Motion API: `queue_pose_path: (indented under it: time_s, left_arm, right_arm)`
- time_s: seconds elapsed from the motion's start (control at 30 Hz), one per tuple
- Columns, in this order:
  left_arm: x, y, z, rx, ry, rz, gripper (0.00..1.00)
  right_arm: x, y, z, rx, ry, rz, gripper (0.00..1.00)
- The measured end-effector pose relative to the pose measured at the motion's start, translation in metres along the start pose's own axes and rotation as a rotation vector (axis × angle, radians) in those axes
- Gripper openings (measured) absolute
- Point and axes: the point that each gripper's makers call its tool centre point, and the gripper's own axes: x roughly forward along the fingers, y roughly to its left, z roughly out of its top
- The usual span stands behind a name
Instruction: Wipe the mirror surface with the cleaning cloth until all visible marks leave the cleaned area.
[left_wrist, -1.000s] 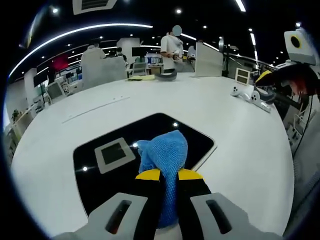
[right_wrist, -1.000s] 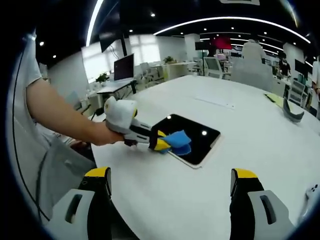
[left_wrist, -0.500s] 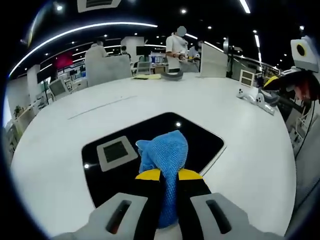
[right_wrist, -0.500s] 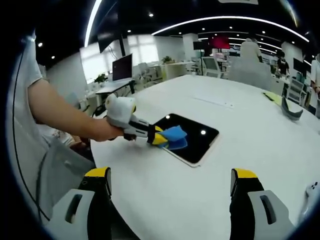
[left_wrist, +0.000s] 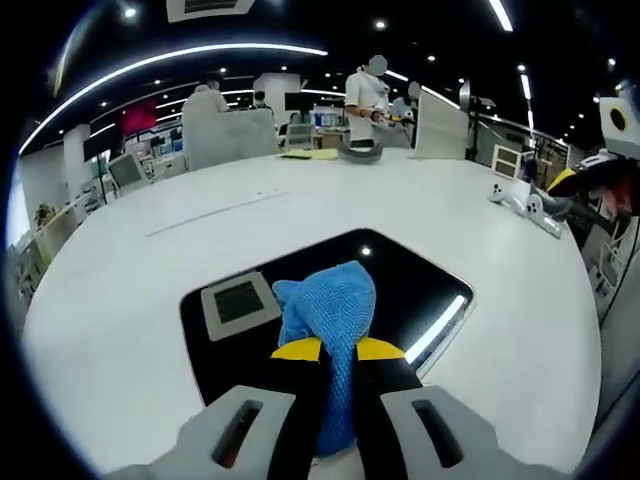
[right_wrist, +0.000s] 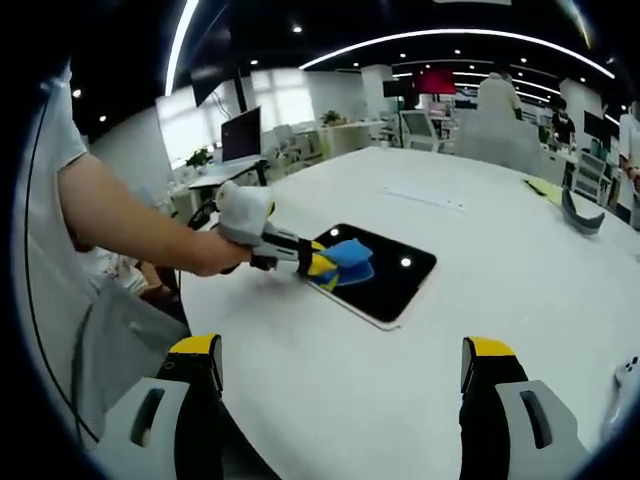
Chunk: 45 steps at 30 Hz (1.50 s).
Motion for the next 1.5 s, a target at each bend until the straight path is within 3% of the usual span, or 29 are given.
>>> queue_pose_path:
  time_s: [0.83, 1.5]
  left_arm:
    - [0.009, 0.022, 0.011, 0.02, -0.01, 0.017, 0.07]
    - [0.018, 0.039, 0.022, 0.044, -0.011, 0.02, 0.07]
  right_arm:
    - [0.007, -0.006, 0.006, 0.011, -0.004, -0.001, 1.0]
    - [0.011, -0.009, 0.0, 0.024, 0.017, 0.0, 1.0]
